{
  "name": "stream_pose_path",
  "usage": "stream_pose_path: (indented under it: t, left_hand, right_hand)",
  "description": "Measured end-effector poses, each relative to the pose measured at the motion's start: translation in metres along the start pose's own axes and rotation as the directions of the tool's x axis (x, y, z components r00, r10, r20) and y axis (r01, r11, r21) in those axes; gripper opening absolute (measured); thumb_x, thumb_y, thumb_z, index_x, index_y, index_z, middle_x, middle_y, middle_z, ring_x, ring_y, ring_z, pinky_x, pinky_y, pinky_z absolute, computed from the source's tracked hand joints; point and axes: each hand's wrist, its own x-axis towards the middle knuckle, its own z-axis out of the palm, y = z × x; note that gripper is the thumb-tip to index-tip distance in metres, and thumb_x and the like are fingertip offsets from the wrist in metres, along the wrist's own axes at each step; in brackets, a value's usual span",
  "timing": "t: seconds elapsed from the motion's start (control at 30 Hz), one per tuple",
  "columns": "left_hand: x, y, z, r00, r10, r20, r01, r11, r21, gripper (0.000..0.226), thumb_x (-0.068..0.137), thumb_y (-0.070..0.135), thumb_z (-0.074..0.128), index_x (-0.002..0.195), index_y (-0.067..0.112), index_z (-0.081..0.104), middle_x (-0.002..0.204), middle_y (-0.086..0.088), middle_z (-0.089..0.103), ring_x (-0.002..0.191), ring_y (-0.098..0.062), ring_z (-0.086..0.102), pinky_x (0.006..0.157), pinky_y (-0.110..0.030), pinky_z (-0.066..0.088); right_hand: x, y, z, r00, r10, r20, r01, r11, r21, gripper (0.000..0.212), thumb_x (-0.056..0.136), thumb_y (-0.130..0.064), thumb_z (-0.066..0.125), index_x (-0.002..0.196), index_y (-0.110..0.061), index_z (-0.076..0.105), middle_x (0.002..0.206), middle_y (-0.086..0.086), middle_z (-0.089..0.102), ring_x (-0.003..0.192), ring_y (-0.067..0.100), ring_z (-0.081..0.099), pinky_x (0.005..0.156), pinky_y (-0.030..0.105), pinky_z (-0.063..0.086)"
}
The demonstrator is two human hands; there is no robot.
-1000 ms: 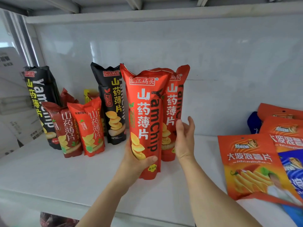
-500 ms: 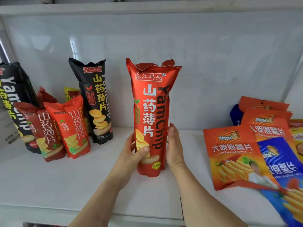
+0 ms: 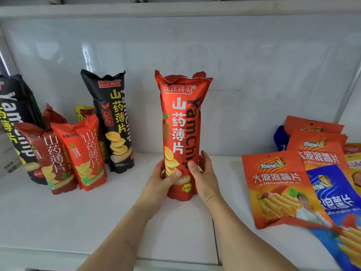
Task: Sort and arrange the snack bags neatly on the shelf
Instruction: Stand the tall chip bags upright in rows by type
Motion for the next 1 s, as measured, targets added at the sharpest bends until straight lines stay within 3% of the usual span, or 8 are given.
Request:
stream_pose_path:
  t: [0.1,0.23,0.33,0.53,0.67,0.83,1.0]
  left_hand:
    - [0.008,-0.002,0.006,0.999,-0.014,-0.030,0.014,1.000,0.009,0.081,0.067,0.045,0.082,0.138,0.029,0.046,0.127,0.008,0.066,0.115,-0.015,0.064,0.092,-0.033,0.056]
    - [0.020,-0.003,0.009,0.999,-0.029,-0.030,0.030,0.999,0.028,0.073,0.070,0.044,0.079,0.135,0.034,0.046,0.127,0.011,0.065,0.115,-0.015,0.063,0.094,-0.034,0.055]
    - [0.030,-0.003,0.011,0.999,-0.029,-0.036,0.031,0.998,0.046,0.070,0.072,0.044,0.076,0.134,0.036,0.045,0.125,0.013,0.064,0.114,-0.013,0.063,0.088,-0.029,0.055]
    - [0.053,-0.007,0.015,0.997,-0.041,-0.066,0.046,0.996,0.081,0.081,0.069,0.050,0.078,0.140,0.034,0.044,0.130,0.011,0.063,0.119,-0.018,0.061,0.102,-0.041,0.052]
    - [0.065,-0.008,0.014,0.996,-0.042,-0.077,0.049,0.994,0.094,0.078,0.068,0.051,0.079,0.137,0.036,0.045,0.128,0.012,0.064,0.119,-0.016,0.061,0.102,-0.040,0.052]
    - [0.072,-0.010,0.014,0.992,-0.055,-0.112,0.068,0.991,0.119,0.094,0.059,0.062,0.085,0.140,0.033,0.046,0.128,0.013,0.065,0.118,-0.015,0.063,0.100,-0.039,0.054]
    - [0.073,-0.007,0.017,0.980,-0.106,-0.169,0.135,0.976,0.171,0.105,0.050,0.073,0.082,0.140,0.033,0.046,0.128,0.013,0.064,0.117,-0.016,0.062,0.101,-0.041,0.053]
  right_hand:
    - [0.008,0.002,0.002,1.000,0.012,0.006,-0.012,1.000,-0.010,0.056,0.076,-0.065,0.065,0.123,-0.052,0.038,0.111,-0.030,0.057,0.090,-0.008,0.063,0.068,0.010,0.049]
    - [0.023,0.006,-0.001,0.999,0.033,0.005,-0.032,0.998,-0.046,0.086,0.072,-0.067,0.061,0.146,-0.033,0.033,0.129,-0.013,0.057,0.102,0.007,0.060,0.086,0.026,0.052]
    - [0.034,0.006,-0.003,0.999,0.052,0.016,-0.050,0.996,-0.072,0.090,0.072,-0.069,0.059,0.148,-0.032,0.029,0.134,-0.010,0.055,0.107,0.011,0.057,0.090,0.031,0.050]
    - [0.055,0.015,-0.006,0.998,0.065,0.022,-0.064,0.996,-0.066,0.093,0.070,-0.072,0.060,0.148,-0.031,0.030,0.134,-0.009,0.056,0.104,0.008,0.059,0.086,0.027,0.052]
    - [0.066,0.022,-0.006,0.997,0.073,0.033,-0.070,0.995,-0.071,0.089,0.072,-0.075,0.062,0.146,-0.035,0.034,0.133,-0.009,0.058,0.112,0.013,0.061,0.089,0.030,0.053]
    - [0.073,0.027,-0.007,0.995,0.092,0.038,-0.089,0.993,-0.072,0.086,0.071,-0.075,0.058,0.144,-0.035,0.036,0.133,-0.008,0.056,0.113,0.016,0.060,0.091,0.033,0.053]
    - [0.077,0.032,-0.008,0.996,0.071,0.049,-0.067,0.994,-0.091,0.070,0.082,-0.067,0.060,0.140,-0.036,0.039,0.132,-0.009,0.057,0.109,0.012,0.061,0.081,0.024,0.050]
